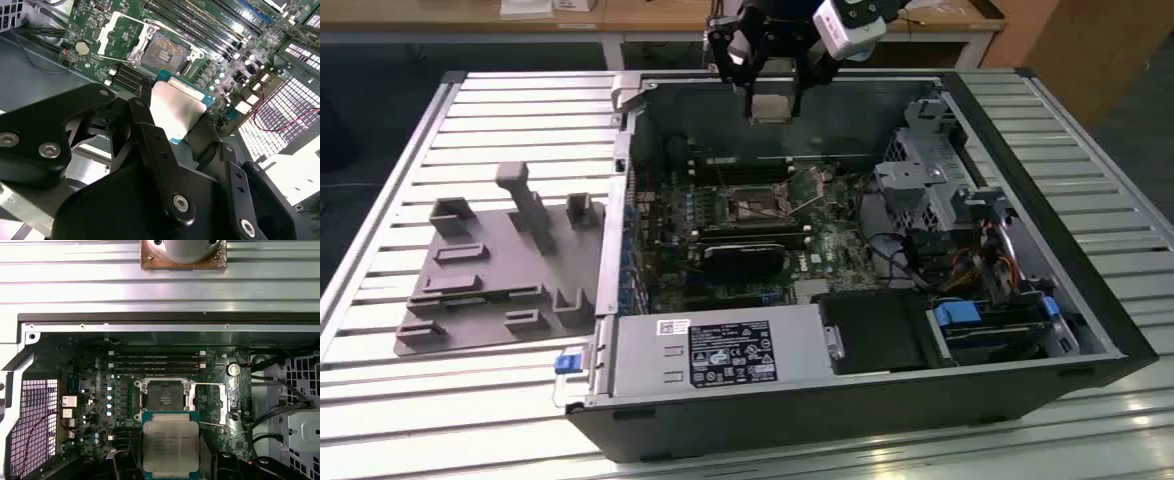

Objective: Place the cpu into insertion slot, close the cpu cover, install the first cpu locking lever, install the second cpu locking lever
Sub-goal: 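Place the cpu into insertion slot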

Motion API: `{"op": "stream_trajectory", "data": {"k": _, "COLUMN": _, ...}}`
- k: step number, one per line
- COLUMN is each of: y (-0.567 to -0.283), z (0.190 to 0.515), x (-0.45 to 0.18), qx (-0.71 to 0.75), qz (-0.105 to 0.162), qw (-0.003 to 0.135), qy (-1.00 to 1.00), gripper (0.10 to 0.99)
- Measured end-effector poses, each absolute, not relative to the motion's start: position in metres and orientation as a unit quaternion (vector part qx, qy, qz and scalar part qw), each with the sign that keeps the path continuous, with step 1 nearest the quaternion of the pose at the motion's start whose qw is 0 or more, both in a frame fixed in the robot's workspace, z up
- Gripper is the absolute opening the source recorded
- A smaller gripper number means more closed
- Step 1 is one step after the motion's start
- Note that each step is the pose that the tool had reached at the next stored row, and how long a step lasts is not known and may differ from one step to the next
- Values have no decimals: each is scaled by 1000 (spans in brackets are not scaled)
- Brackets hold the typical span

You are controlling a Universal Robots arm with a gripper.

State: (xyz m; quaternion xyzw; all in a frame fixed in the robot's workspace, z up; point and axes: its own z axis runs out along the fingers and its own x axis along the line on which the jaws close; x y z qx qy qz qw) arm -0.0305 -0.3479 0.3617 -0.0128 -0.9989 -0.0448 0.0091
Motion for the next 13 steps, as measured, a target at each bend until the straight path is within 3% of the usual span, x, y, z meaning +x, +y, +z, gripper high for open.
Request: {"op": "stream_trajectory", "data": {"k": 13, "y": -348, "z": 361, "x": -31, "qx": -13, "qz": -45, "qw": 9, "qy": -999, "gripper": 541}}
